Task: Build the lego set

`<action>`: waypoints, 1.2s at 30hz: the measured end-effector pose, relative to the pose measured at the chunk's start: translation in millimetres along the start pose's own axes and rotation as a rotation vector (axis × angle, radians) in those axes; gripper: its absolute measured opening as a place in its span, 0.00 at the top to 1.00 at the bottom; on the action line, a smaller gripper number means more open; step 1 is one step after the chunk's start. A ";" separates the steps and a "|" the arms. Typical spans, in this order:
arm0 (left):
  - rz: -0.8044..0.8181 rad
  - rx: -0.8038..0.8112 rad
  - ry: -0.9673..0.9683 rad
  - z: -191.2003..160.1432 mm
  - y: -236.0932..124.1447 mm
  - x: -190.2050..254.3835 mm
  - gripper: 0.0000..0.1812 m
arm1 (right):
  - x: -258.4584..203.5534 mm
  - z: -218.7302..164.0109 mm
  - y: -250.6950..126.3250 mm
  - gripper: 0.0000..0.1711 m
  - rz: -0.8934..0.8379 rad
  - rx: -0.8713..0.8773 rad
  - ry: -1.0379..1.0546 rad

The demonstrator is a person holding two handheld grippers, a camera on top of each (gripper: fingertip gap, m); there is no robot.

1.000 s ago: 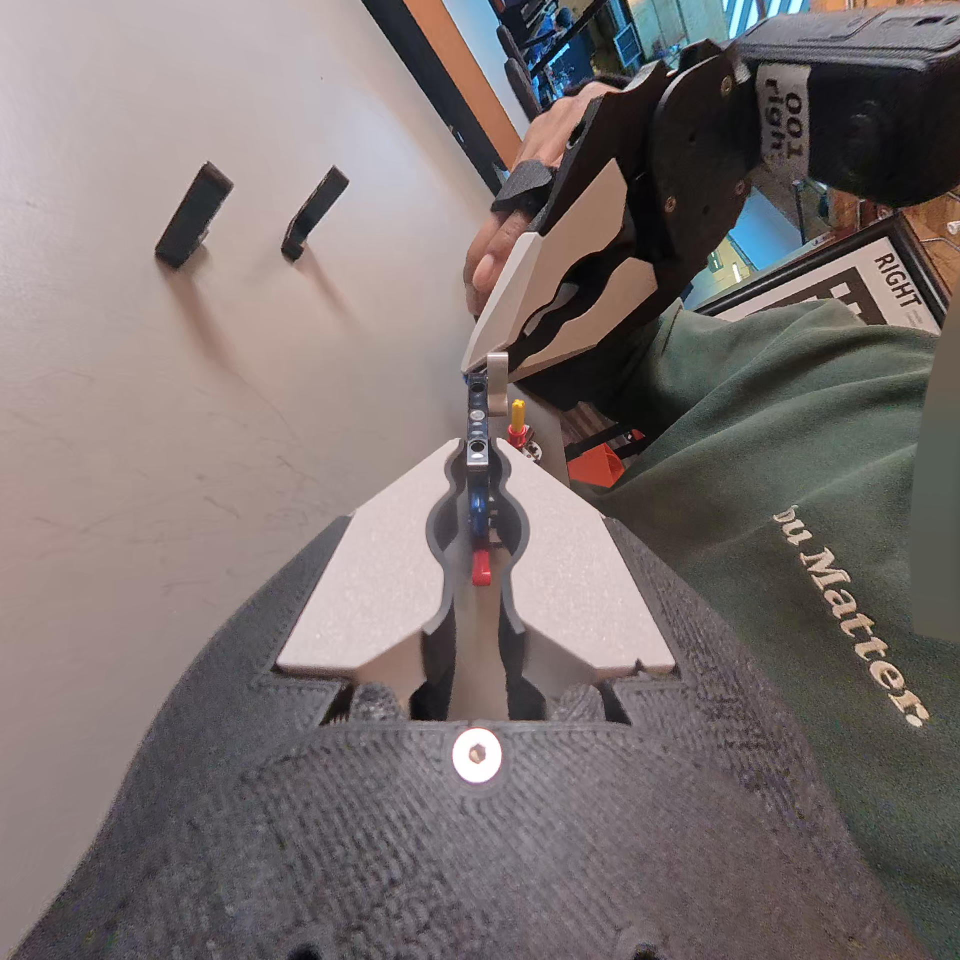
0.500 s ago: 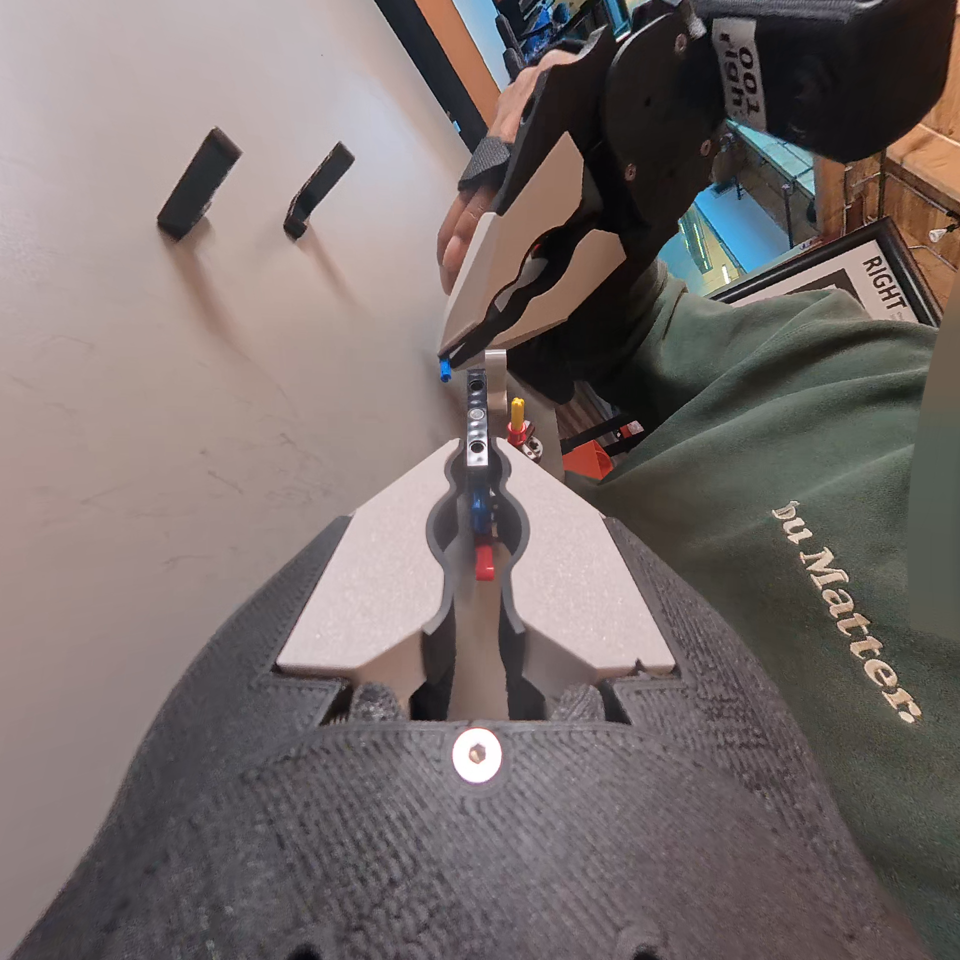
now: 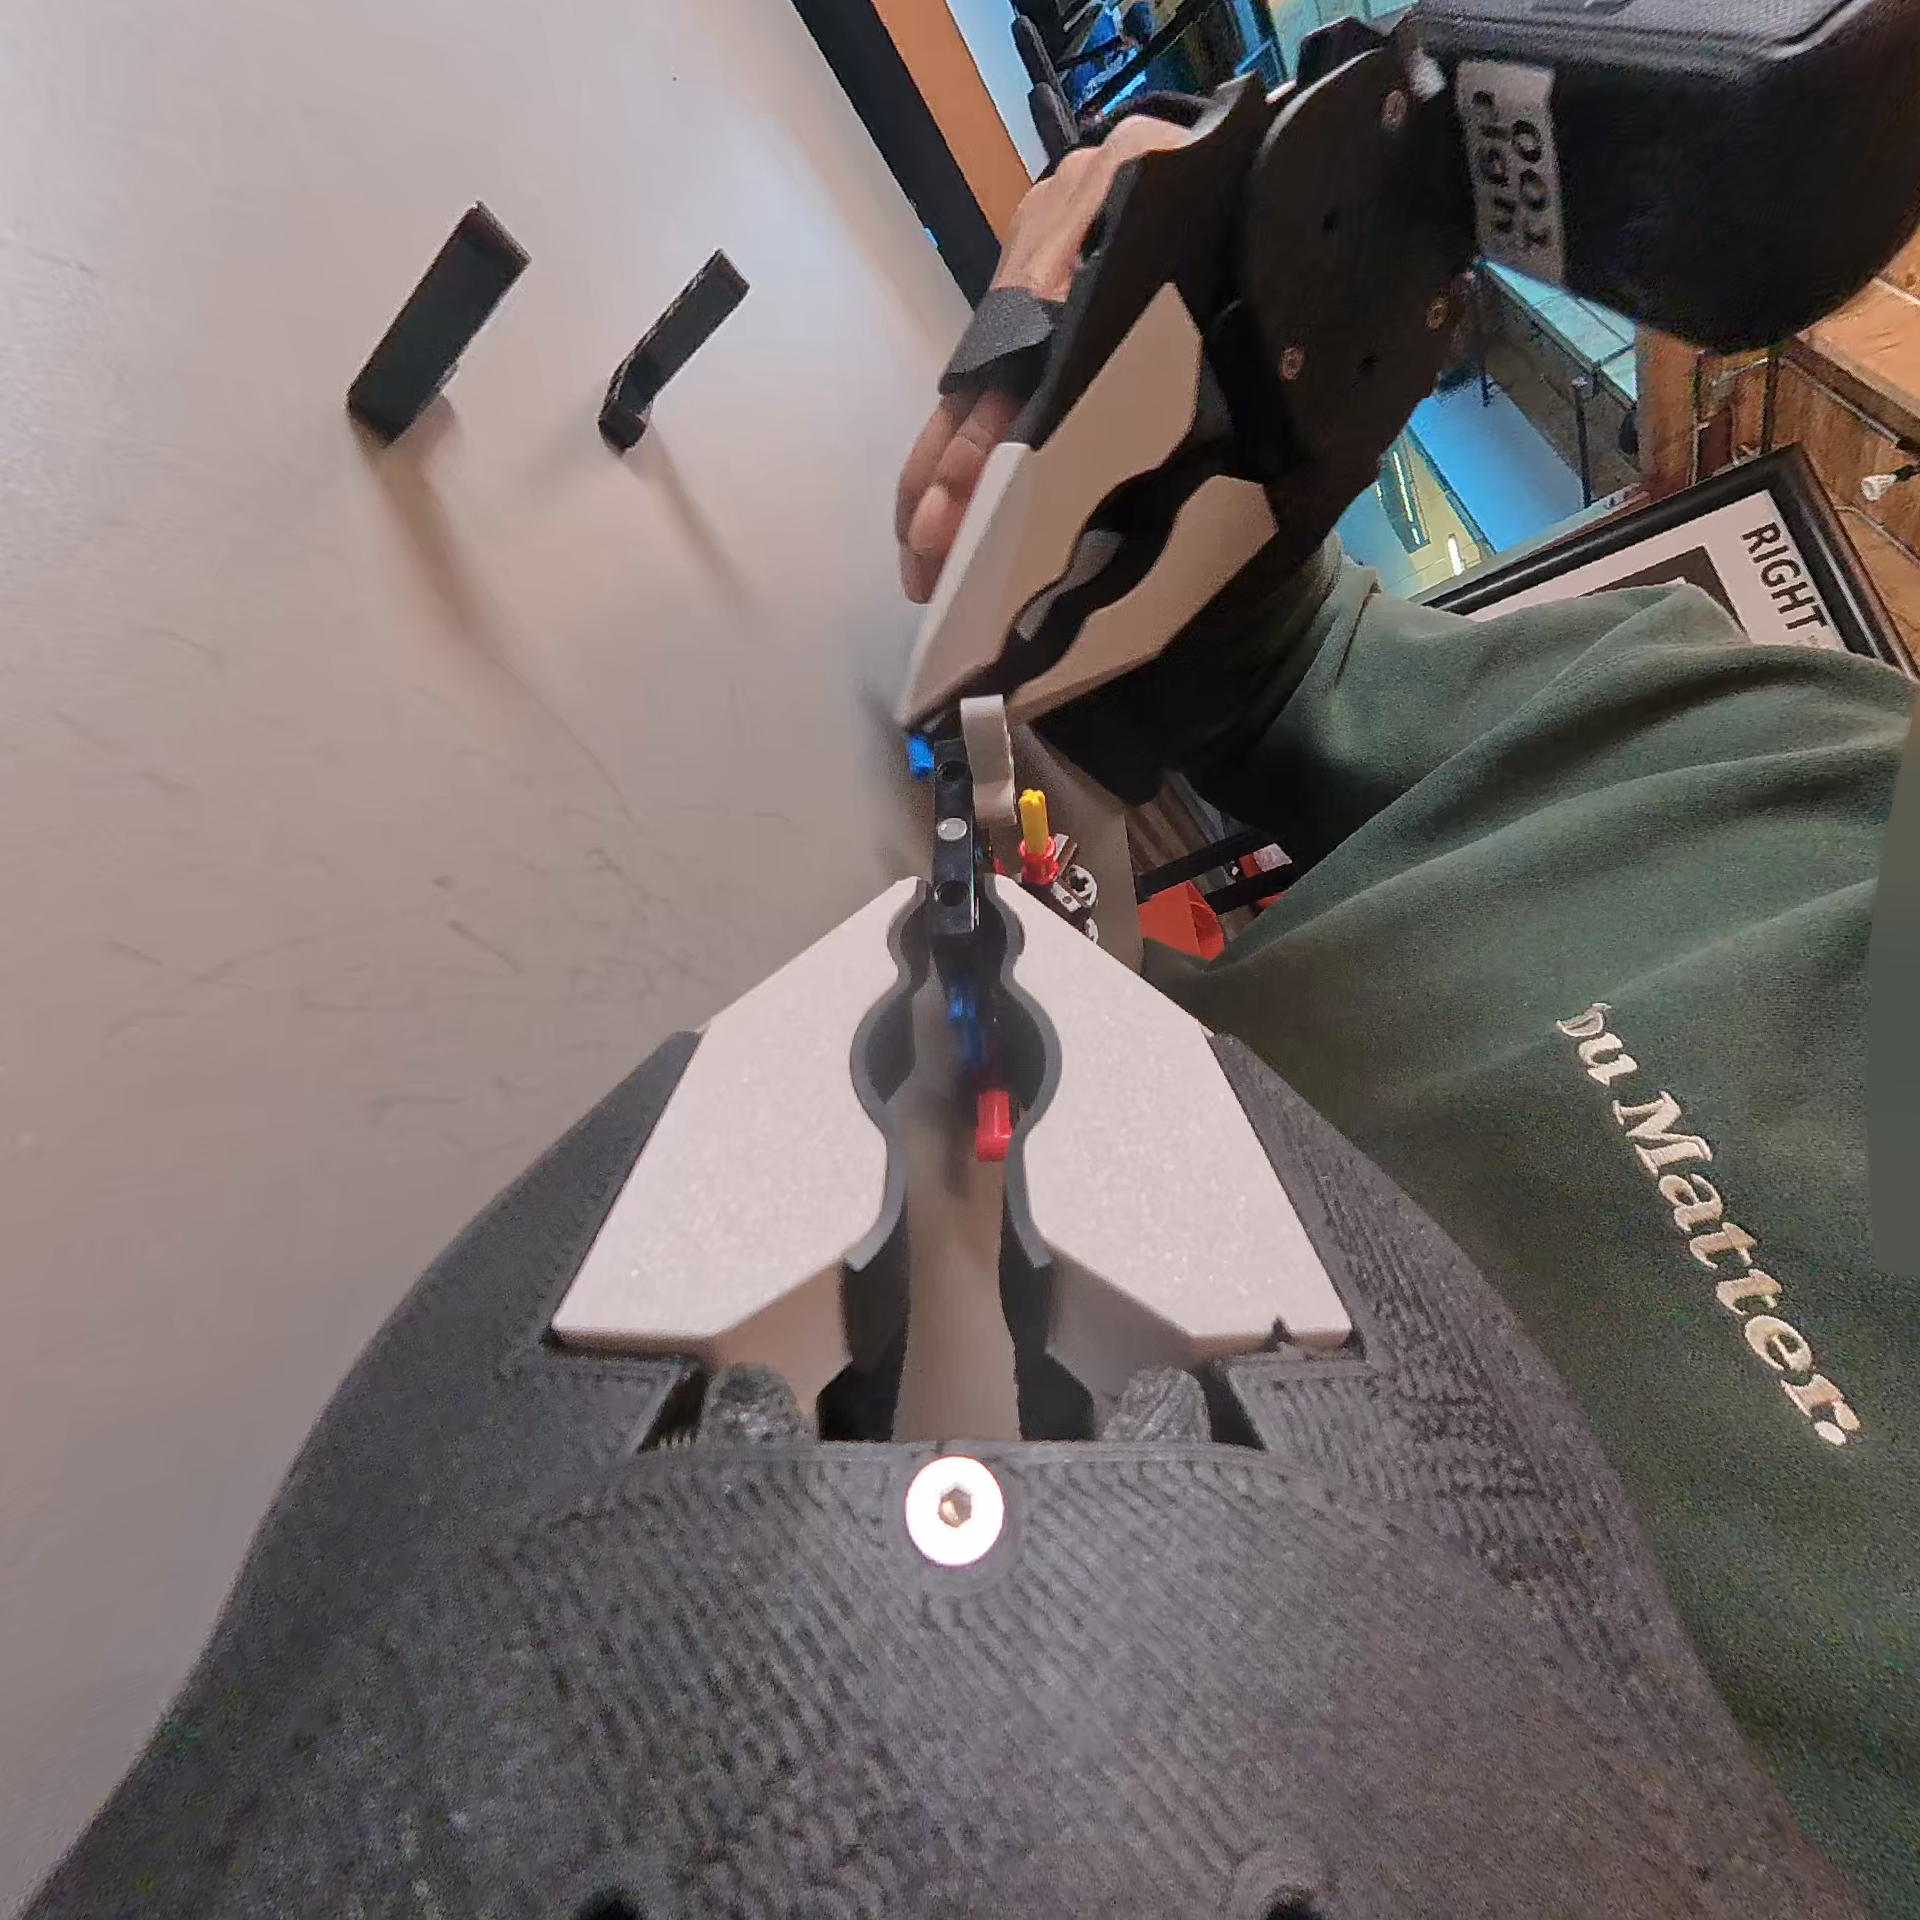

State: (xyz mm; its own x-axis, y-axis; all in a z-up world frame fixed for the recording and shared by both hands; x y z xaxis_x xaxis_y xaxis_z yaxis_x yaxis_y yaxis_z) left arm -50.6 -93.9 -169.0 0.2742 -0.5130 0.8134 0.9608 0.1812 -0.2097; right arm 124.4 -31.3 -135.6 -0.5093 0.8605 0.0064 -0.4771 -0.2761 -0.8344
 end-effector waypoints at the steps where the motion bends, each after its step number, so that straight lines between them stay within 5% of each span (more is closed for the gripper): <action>1: 0.000 0.000 0.001 -0.1 0.0 0.0 0.96 | 1.8 -4.6 3.5 0.98 -0.020 -0.035 0.001; 8: 0.007 0.000 0.008 -0.5 -1.0 -0.3 0.96 | 2.2 -11.7 12.9 0.95 -0.096 -0.083 -0.054; 11: 0.004 0.009 0.020 -0.7 -2.3 0.9 0.96 | -2.1 -6.8 2.2 0.89 -0.061 0.056 -0.023; 18: -0.023 0.029 0.066 0.2 -3.3 5.7 0.97 | -10.0 -3.8 5.5 0.95 0.027 0.352 0.117; 26: -0.039 0.065 0.095 1.5 -6.7 9.4 0.96 | -9.0 -4.6 10.4 0.98 0.046 0.390 0.125; 30: -0.112 0.054 0.108 -1.0 -7.7 14.5 0.84 | -7.6 -7.3 7.1 0.98 0.022 0.442 0.135; 36: -0.027 -0.040 0.221 -8.3 4.4 17.9 0.90 | -10.2 -11.1 6.6 0.98 0.011 0.502 0.145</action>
State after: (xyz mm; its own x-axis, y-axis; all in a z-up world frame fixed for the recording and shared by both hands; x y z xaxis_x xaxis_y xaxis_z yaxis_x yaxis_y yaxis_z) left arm -41.1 -109.3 -159.9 0.2457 -0.6895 0.6813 0.9677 0.1333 -0.2141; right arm 134.4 -37.2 -147.3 -0.4288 0.8971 -0.1066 -0.7752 -0.4260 -0.4666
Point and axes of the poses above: each gripper's, where its closed fingertips meet, y out along the fingers, z out of its top, x = y × z across the jaws, the point moved 9 cm from there along -y, back along the fingers, and after that the axes turned 1 degree about -z, right-handed, at the moved point
